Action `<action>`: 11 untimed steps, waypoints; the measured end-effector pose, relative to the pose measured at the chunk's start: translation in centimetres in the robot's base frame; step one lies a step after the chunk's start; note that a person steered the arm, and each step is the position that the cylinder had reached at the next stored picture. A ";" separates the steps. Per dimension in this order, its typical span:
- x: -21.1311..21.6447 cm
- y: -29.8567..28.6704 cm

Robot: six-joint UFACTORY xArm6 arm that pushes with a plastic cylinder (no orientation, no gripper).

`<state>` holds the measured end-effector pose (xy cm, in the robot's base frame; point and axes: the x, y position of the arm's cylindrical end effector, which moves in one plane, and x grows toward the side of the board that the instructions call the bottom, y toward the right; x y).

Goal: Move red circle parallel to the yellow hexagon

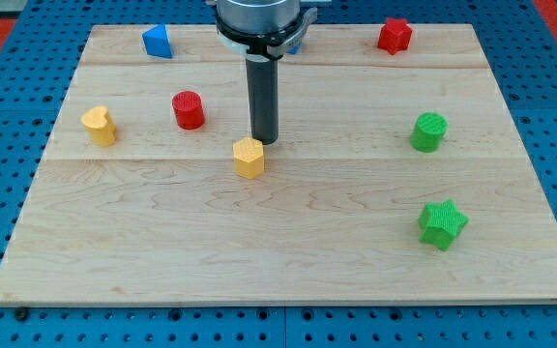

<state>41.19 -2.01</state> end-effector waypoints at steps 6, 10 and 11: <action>5.4 -2.8; 3.7 6.9; -1.5 5.8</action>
<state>39.66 3.75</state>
